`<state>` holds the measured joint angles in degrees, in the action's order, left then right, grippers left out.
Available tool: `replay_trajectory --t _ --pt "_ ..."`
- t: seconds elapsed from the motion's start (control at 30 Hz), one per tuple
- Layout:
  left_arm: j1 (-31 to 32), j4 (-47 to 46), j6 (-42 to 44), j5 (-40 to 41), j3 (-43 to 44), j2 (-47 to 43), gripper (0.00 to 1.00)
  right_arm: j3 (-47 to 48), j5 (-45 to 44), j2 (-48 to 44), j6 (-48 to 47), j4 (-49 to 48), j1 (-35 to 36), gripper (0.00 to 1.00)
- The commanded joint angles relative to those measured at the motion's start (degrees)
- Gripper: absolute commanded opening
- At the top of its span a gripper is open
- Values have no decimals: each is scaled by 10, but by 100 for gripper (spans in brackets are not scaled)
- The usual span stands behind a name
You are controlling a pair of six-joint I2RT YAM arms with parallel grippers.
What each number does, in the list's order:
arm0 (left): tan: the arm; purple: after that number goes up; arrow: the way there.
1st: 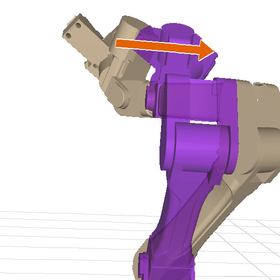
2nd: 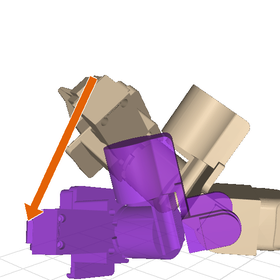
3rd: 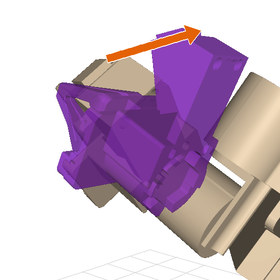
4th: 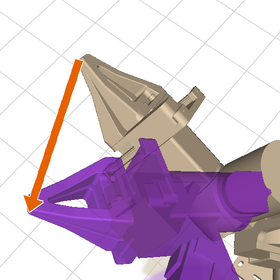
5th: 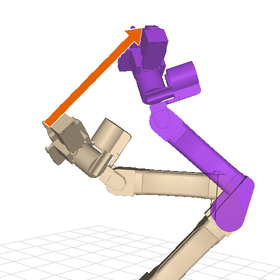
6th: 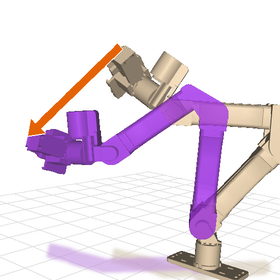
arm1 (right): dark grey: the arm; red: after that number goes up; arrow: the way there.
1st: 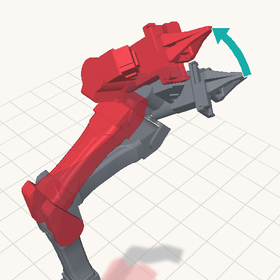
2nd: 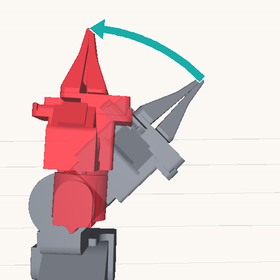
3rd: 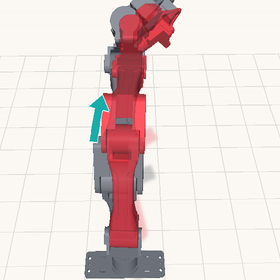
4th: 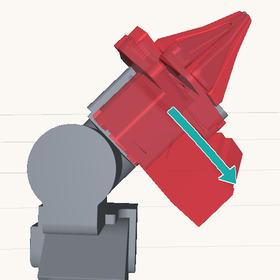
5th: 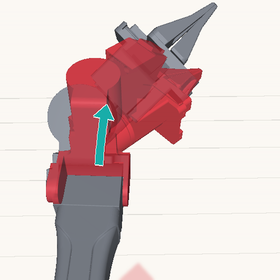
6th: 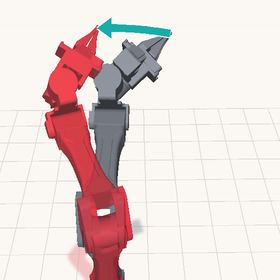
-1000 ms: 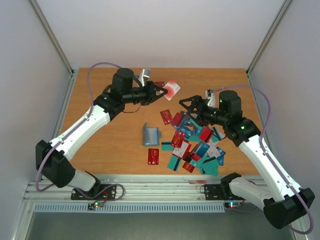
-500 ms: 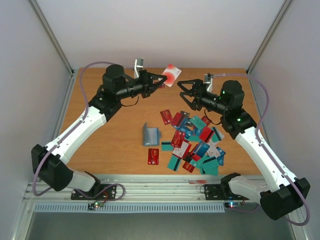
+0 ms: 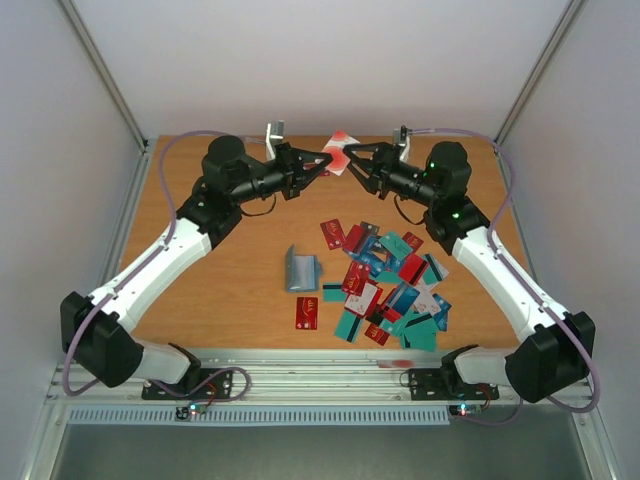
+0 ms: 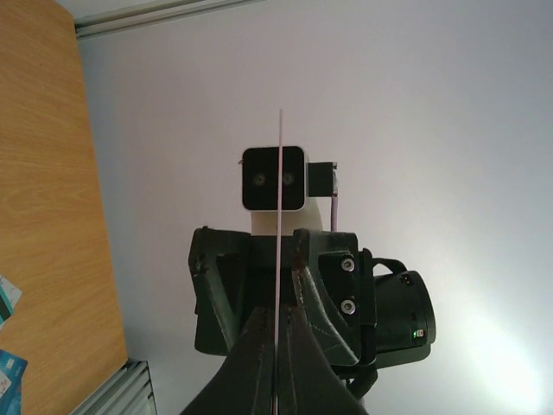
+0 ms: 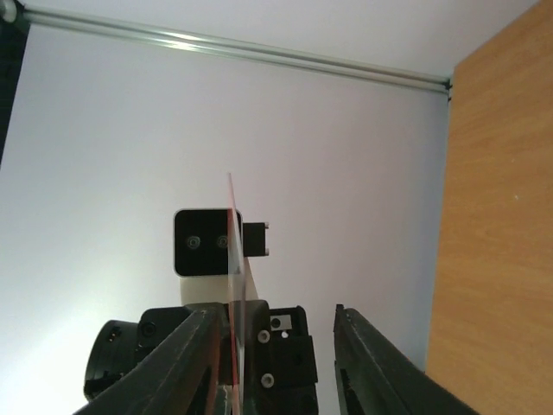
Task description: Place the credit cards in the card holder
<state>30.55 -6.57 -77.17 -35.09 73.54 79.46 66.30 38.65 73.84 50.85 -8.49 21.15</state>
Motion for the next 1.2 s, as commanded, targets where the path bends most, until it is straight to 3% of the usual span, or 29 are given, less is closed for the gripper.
replay_trajectory --t 0.0,0.2,0.3,0.33,0.47,0.53,0.63,0.73,1.03,1.1,1.17 --pt "-3 -46 -7 2 -10 -15 0 29 20 13 11 -47 -2 31" --pt "-2 -46 0 -3 -23 -12 0 26 36 24 17 -63 -2 2" --pt "-2 -34 14 -15 -24 -9 4 21 41 21 7 -50 -3 1" --pt "-2 -23 20 -19 -24 -9 9 21 44 20 -3 -42 -4 1" --pt "-5 47 88 -32 -20 -24 47 12 80 13 -19 -31 -23 1" --pt "-11 95 136 -49 -14 -33 56 -6 118 12 -11 -51 -41 1" --pt "-25 173 220 -92 -3 -49 62 -29 181 16 16 -112 -62 1" --pt "-49 216 279 -131 -11 -66 63 -38 240 25 25 -145 -67 1" --pt "-69 178 291 -213 -20 -63 57 -50 304 21 33 -186 -66 1" --pt "-69 226 318 -206 -7 -51 52 -42 286 12 -30 -64 -66 1" --pt "-63 335 383 -165 20 -40 50 -14 251 2 -146 132 -66 1"
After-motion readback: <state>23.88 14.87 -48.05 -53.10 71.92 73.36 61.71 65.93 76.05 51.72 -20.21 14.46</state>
